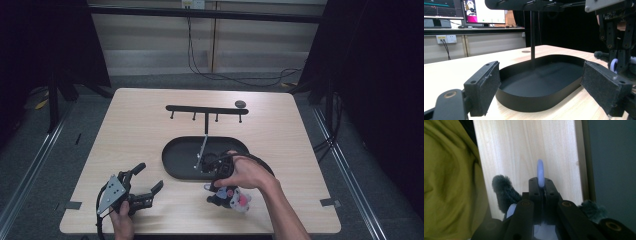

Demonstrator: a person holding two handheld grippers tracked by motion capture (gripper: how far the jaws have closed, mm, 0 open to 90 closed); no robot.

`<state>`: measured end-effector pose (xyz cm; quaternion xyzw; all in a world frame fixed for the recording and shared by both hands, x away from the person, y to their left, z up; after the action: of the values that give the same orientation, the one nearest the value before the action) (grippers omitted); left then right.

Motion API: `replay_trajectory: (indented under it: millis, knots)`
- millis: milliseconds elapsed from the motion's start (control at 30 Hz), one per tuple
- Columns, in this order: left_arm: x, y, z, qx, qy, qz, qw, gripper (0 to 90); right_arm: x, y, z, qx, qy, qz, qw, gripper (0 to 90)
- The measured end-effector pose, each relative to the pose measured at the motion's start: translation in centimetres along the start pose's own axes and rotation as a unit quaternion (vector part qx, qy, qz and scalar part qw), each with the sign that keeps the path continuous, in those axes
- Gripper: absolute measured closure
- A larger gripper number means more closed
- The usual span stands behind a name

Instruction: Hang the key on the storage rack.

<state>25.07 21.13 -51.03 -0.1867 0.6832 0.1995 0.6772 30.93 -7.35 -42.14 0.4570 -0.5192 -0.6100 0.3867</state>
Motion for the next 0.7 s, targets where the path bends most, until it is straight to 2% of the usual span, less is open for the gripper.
replay_trajectory:
  millis: [133,300,700]
  knots:
    - [0.0,0.0,0.0,0.000,0.000,0.000,1.0000,15.4,0.3,0.9,-0.2,0.011,-0.007,-0.003,0.9999,87.6]
    - [0.0,0.0,0.0,0.002,-0.002,0.001,1.0000,15.4,0.8,2.1,-0.4,0.010,-0.012,-0.016,0.9998,87.6]
    - [0.0,0.0,0.0,0.000,0.000,-0.001,1.0000,15.4,1.5,4.4,-0.5,0.024,-0.012,-0.033,0.9991,87.6]
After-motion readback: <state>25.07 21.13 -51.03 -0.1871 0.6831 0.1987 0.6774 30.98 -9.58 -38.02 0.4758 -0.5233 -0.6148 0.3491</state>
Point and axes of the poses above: each handheld gripper's, and its own axes: y roughly backward along the jaws, x roughly out of its underside, z roughly to its left, the point moved 1 cm from there along -y, roughly forward along the jaws, and after that the axes turned 11 degrees about x, right-handed, at the moved point
